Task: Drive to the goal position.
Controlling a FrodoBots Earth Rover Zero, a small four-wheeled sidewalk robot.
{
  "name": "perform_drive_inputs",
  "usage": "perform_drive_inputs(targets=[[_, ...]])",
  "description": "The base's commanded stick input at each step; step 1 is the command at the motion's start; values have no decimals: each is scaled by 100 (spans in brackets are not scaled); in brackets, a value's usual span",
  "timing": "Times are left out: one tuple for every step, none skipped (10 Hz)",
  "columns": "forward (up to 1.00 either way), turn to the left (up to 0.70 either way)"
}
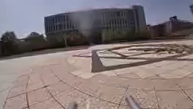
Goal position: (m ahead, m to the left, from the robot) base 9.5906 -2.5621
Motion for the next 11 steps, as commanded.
perform_drive_inputs(targets=[[70,0],[70,0],[70,0],[70,0],[70,0],[70,0],[70,0],[70,0],[70,0],[70,0],[70,0]])
